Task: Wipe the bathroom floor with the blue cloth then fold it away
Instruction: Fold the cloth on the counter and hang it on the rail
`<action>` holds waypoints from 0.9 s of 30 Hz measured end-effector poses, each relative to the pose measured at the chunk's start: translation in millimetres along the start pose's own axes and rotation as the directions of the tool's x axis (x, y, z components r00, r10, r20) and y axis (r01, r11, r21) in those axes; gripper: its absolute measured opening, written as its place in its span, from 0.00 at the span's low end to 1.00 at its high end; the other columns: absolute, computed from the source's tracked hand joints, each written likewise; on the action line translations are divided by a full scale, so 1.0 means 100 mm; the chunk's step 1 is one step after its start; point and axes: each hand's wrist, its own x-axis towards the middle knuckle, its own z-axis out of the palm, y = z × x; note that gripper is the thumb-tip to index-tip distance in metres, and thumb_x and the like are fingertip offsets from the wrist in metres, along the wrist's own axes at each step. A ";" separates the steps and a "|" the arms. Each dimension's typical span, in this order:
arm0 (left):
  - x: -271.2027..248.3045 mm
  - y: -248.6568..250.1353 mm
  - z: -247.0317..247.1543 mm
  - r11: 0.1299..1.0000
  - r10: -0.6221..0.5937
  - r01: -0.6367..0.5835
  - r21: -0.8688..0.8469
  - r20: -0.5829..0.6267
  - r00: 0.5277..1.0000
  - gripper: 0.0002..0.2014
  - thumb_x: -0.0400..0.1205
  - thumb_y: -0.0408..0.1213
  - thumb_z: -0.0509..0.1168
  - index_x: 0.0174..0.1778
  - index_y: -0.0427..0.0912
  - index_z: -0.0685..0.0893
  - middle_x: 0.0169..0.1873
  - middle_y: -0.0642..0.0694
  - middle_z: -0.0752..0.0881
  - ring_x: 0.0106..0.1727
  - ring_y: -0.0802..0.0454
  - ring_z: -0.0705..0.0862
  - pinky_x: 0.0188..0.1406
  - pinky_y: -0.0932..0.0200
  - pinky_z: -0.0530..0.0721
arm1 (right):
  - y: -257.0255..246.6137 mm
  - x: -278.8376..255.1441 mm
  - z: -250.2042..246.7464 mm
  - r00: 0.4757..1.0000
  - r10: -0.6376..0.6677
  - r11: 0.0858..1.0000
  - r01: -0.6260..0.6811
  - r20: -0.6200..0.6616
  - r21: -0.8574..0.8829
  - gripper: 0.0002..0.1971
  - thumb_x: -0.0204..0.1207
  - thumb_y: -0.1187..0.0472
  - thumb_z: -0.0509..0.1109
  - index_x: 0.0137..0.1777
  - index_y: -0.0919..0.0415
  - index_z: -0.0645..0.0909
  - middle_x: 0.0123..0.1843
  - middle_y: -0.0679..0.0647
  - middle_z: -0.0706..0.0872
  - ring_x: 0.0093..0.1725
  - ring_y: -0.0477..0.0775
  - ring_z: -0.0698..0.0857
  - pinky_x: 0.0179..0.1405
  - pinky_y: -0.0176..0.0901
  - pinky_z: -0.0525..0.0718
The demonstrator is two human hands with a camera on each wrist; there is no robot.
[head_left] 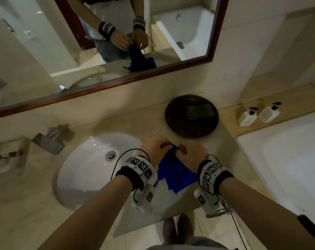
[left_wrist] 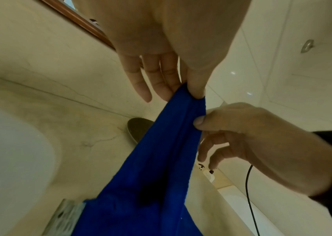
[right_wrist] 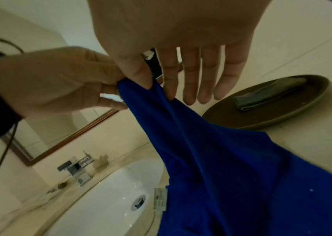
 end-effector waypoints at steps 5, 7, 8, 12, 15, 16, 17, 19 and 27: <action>-0.02 0.13 -0.12 0.991 0.131 -0.131 -0.010 -0.058 0.990 0.12 0.87 0.44 0.61 0.59 0.47 0.87 0.50 0.52 0.85 0.49 0.57 0.78 0.51 0.63 0.73 | -0.02 -0.05 0.04 0.992 0.126 0.989 -0.124 0.015 -0.082 0.13 0.81 0.48 0.62 0.36 0.48 0.69 0.35 0.49 0.78 0.33 0.50 0.77 0.29 0.43 0.72; -0.04 0.17 -0.15 0.980 0.197 -0.198 -0.005 -0.073 0.978 0.12 0.86 0.44 0.61 0.58 0.47 0.88 0.49 0.51 0.86 0.47 0.57 0.79 0.51 0.61 0.76 | 0.02 -0.04 0.08 0.982 0.180 0.978 -0.173 0.057 -0.115 0.12 0.81 0.49 0.61 0.36 0.47 0.68 0.35 0.48 0.78 0.33 0.49 0.78 0.29 0.43 0.72; -0.05 0.17 -0.18 0.974 0.224 -0.226 -0.012 -0.092 0.970 0.11 0.86 0.44 0.61 0.57 0.47 0.88 0.48 0.51 0.87 0.46 0.56 0.81 0.50 0.59 0.78 | 0.06 -0.04 0.10 0.974 0.214 0.972 -0.204 0.078 -0.119 0.11 0.82 0.50 0.60 0.37 0.46 0.69 0.36 0.48 0.79 0.34 0.49 0.79 0.30 0.43 0.73; -0.08 0.19 -0.32 0.953 0.295 -0.304 -0.006 -0.230 0.928 0.08 0.85 0.42 0.62 0.51 0.48 0.87 0.40 0.59 0.82 0.41 0.61 0.80 0.44 0.66 0.76 | 0.19 -0.03 0.16 0.948 0.295 0.952 -0.281 0.121 -0.118 0.09 0.82 0.49 0.61 0.41 0.49 0.73 0.38 0.50 0.82 0.36 0.49 0.82 0.32 0.41 0.75; -0.09 0.20 -0.42 0.950 0.290 -0.312 -0.023 -0.308 0.906 0.07 0.85 0.43 0.61 0.48 0.50 0.85 0.39 0.58 0.83 0.40 0.62 0.80 0.43 0.63 0.80 | 0.26 -0.04 0.19 0.946 0.301 0.951 -0.288 0.118 -0.115 0.09 0.81 0.49 0.62 0.42 0.51 0.74 0.38 0.50 0.83 0.35 0.49 0.81 0.32 0.41 0.76; -0.10 0.19 -0.44 0.947 0.286 -0.319 -0.046 -0.334 0.898 0.08 0.85 0.44 0.60 0.47 0.50 0.84 0.40 0.56 0.83 0.41 0.61 0.81 0.43 0.61 0.82 | 0.27 -0.04 0.19 0.944 0.306 0.950 -0.294 0.121 -0.108 0.09 0.81 0.49 0.62 0.42 0.52 0.74 0.38 0.51 0.83 0.35 0.49 0.81 0.32 0.42 0.77; -0.12 0.19 -0.47 0.943 0.279 -0.325 -0.073 -0.359 0.890 0.10 0.84 0.46 0.58 0.47 0.49 0.84 0.40 0.55 0.84 0.41 0.59 0.81 0.43 0.58 0.83 | 0.29 -0.05 0.19 0.942 0.310 0.948 -0.297 0.126 -0.110 0.09 0.81 0.50 0.63 0.43 0.52 0.75 0.39 0.51 0.83 0.36 0.50 0.81 0.34 0.43 0.80; -0.14 0.16 -0.51 0.942 0.259 -0.322 -0.100 -0.396 0.881 0.13 0.83 0.48 0.57 0.47 0.46 0.85 0.40 0.53 0.84 0.41 0.57 0.82 0.42 0.53 0.85 | 0.33 -0.08 0.19 0.940 0.313 0.945 -0.295 0.138 -0.140 0.06 0.82 0.53 0.63 0.47 0.54 0.77 0.42 0.52 0.83 0.38 0.51 0.81 0.37 0.43 0.81; -0.19 -0.14 -0.64 0.959 0.207 -0.271 -0.077 -0.462 0.862 0.09 0.84 0.42 0.62 0.45 0.45 0.86 0.37 0.54 0.85 0.39 0.59 0.82 0.39 0.62 0.82 | 0.62 -0.20 -0.04 0.936 0.318 0.948 -0.315 0.150 -0.046 0.08 0.83 0.56 0.66 0.58 0.57 0.81 0.56 0.56 0.86 0.51 0.54 0.82 0.51 0.46 0.81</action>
